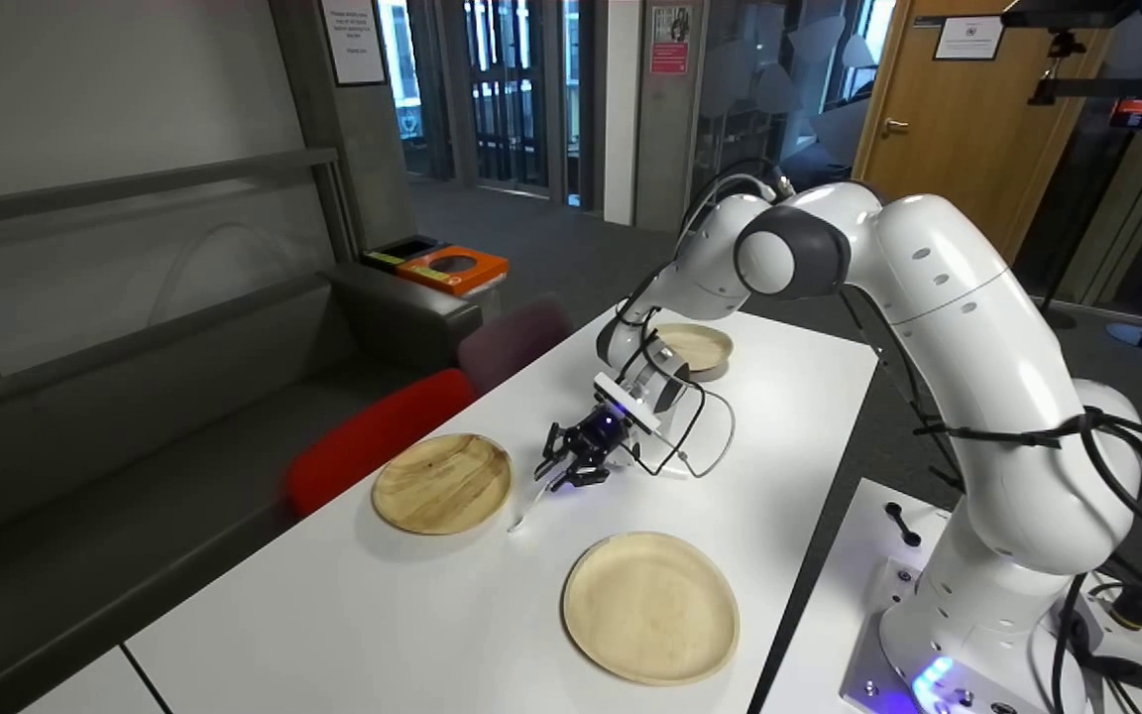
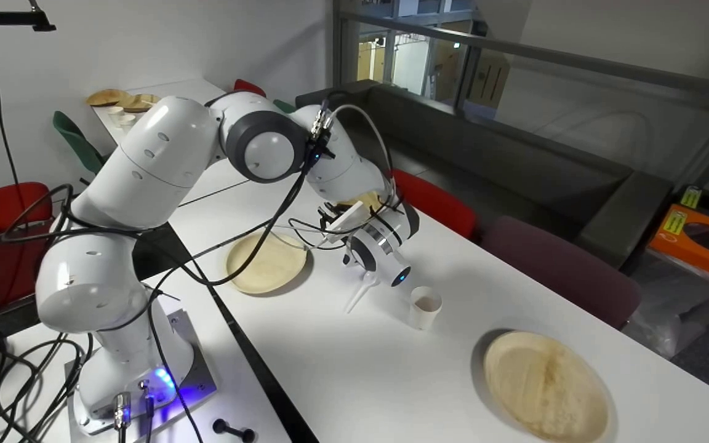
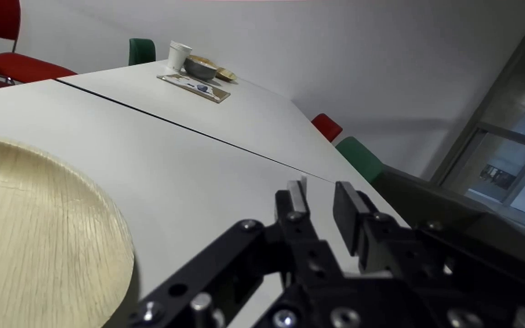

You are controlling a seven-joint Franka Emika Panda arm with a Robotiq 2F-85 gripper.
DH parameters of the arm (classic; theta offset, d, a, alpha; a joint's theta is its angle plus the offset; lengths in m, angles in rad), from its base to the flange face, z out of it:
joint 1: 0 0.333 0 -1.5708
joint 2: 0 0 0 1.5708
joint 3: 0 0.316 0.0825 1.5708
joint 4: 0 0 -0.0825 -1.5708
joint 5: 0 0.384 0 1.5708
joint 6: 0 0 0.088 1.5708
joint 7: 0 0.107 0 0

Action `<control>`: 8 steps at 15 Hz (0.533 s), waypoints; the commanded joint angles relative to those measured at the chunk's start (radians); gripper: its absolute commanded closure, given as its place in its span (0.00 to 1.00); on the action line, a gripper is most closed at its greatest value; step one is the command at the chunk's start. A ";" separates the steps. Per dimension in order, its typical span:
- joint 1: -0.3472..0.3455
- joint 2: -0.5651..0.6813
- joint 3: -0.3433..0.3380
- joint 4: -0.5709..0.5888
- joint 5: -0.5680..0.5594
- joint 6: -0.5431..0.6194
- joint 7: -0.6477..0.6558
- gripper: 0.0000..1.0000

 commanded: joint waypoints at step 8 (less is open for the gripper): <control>0.029 -0.298 -0.145 0.027 -0.219 0.137 0.099 0.00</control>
